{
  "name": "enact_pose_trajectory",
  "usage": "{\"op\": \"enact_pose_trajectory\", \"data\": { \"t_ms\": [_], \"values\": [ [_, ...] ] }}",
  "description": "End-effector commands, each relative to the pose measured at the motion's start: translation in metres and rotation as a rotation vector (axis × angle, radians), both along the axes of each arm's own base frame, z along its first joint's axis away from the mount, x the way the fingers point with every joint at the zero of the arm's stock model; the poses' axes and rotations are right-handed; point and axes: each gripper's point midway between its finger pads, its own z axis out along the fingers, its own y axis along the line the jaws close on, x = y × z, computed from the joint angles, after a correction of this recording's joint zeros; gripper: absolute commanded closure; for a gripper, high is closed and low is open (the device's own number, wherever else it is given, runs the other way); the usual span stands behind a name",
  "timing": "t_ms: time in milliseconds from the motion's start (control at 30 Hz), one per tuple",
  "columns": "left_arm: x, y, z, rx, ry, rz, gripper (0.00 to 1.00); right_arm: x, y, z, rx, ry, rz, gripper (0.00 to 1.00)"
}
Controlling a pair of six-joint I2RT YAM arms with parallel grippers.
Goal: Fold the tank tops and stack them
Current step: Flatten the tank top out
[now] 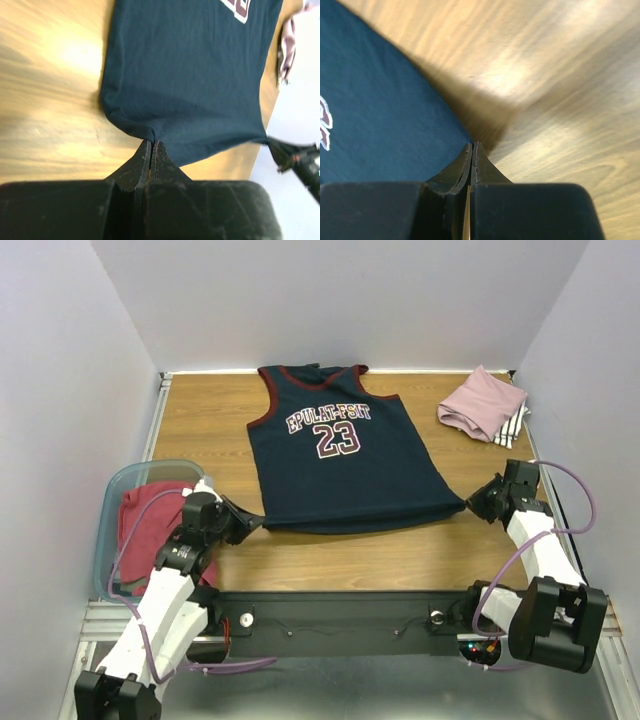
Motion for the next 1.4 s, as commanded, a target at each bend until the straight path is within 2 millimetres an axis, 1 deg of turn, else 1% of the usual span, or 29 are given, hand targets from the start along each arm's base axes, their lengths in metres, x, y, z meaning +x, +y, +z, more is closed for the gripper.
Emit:
{"op": "enact_pose_trajectory", "data": {
  "t_ms": [0, 200, 267, 300, 400, 433, 467, 500, 533, 567, 600, 700, 733, 800, 833, 900, 933, 967, 1000, 1033, 1067, 1100, 1133, 1167, 1200, 1267, 1300, 1333, 1367],
  "values": [
    [-0.011, -0.014, -0.003, -0.019, 0.015, -0.038, 1.00, -0.005, -0.020, 0.001, -0.053, 0.021, -0.052, 1.00],
    [-0.030, -0.031, -0.021, -0.019, 0.071, -0.096, 1.00, -0.011, -0.019, 0.004, -0.058, 0.016, -0.051, 0.99],
    [-0.033, -0.035, -0.023, -0.010, 0.074, -0.122, 1.00, -0.012, -0.020, 0.000, -0.055, 0.035, -0.060, 0.88],
    [-0.033, -0.037, -0.023, 0.005, 0.075, -0.143, 1.00, -0.012, -0.021, -0.001, -0.055, 0.045, -0.064, 0.78],
    [-0.033, -0.042, -0.021, 0.021, 0.072, -0.193, 0.84, -0.015, -0.021, -0.002, -0.055, 0.061, -0.072, 0.61],
    [-0.034, -0.043, -0.020, 0.028, 0.061, -0.214, 0.72, -0.015, -0.022, -0.001, -0.056, 0.057, -0.076, 0.54],
    [-0.033, -0.045, -0.017, 0.025, 0.051, -0.228, 0.66, -0.015, -0.024, 0.001, -0.067, 0.051, -0.082, 0.46],
    [-0.033, -0.047, -0.013, 0.021, 0.036, -0.238, 0.62, -0.015, -0.024, 0.007, -0.073, 0.032, -0.082, 0.43],
    [-0.034, -0.049, -0.008, 0.011, 0.023, -0.252, 0.52, -0.014, -0.024, 0.010, -0.076, 0.022, -0.081, 0.41],
    [-0.035, -0.050, -0.005, 0.003, 0.014, -0.262, 0.48, -0.012, -0.025, 0.016, -0.084, 0.003, -0.078, 0.41],
    [-0.035, -0.053, 0.005, -0.014, -0.013, -0.279, 0.38, -0.009, -0.022, 0.022, -0.086, -0.020, -0.050, 0.40],
    [-0.035, -0.051, 0.021, 0.013, -0.040, -0.286, 0.36, 0.001, -0.006, 0.040, -0.039, -0.085, 0.036, 0.39],
    [-0.024, -0.046, 0.040, 0.038, -0.084, -0.253, 0.36, 0.005, 0.000, 0.045, -0.025, -0.106, 0.063, 0.39],
    [-0.016, -0.038, 0.053, 0.093, -0.108, -0.217, 0.36, 0.016, 0.012, 0.061, -0.024, -0.154, 0.092, 0.39],
    [-0.002, -0.030, 0.067, 0.131, -0.140, -0.159, 0.36, 0.019, 0.036, 0.065, -0.024, -0.165, 0.162, 0.39],
    [0.015, -0.027, 0.081, 0.162, -0.171, -0.116, 0.36, 0.030, 0.055, 0.072, -0.041, -0.182, 0.178, 0.40],
    [0.034, -0.025, 0.092, 0.195, -0.196, -0.083, 0.36, 0.035, 0.094, 0.077, -0.041, -0.195, 0.284, 0.40],
    [0.051, -0.020, 0.081, 0.245, -0.154, -0.044, 0.36, 0.039, 0.110, 0.080, -0.041, -0.205, 0.303, 0.41],
    [0.065, -0.015, 0.082, 0.271, -0.152, -0.010, 0.36, 0.040, 0.127, 0.081, -0.044, -0.208, 0.342, 0.41],
    [0.084, -0.012, 0.096, 0.291, -0.185, 0.013, 0.36, 0.037, 0.164, 0.090, -0.038, -0.232, 0.437, 0.41],
    [0.103, -0.011, 0.101, 0.293, -0.201, 0.032, 0.37, 0.038, 0.178, 0.091, -0.066, -0.241, 0.455, 0.43],
    [0.127, 0.004, 0.076, 0.331, -0.112, 0.072, 0.39, 0.027, 0.216, 0.084, -0.074, -0.221, 0.552, 0.46],
    [0.151, 0.007, 0.093, 0.341, -0.138, 0.089, 0.44, 0.028, 0.235, 0.094, -0.079, -0.245, 0.584, 0.50],
    [0.166, 0.015, 0.090, 0.364, -0.118, 0.105, 0.47, 0.026, 0.251, 0.096, -0.095, -0.254, 0.611, 0.54],
    [0.196, 0.030, 0.084, 0.400, -0.080, 0.159, 0.48, 0.012, 0.282, 0.083, -0.109, -0.228, 0.699, 0.58],
    [0.220, 0.039, 0.077, 0.431, -0.056, 0.177, 0.48, 0.005, 0.316, 0.090, -0.123, -0.253, 0.764, 0.62],
    [0.232, 0.042, 0.056, 0.457, -0.004, 0.175, 0.49, -0.013, 0.339, 0.088, -0.124, -0.258, 0.835, 0.64],
    [0.248, 0.046, 0.066, 0.469, -0.028, 0.193, 0.49, -0.014, 0.357, 0.085, -0.138, -0.255, 0.862, 0.65],
    [0.257, 0.044, 0.062, 0.482, -0.025, 0.179, 0.49, -0.024, 0.366, 0.074, -0.152, -0.235, 0.901, 0.66]
  ]
}}
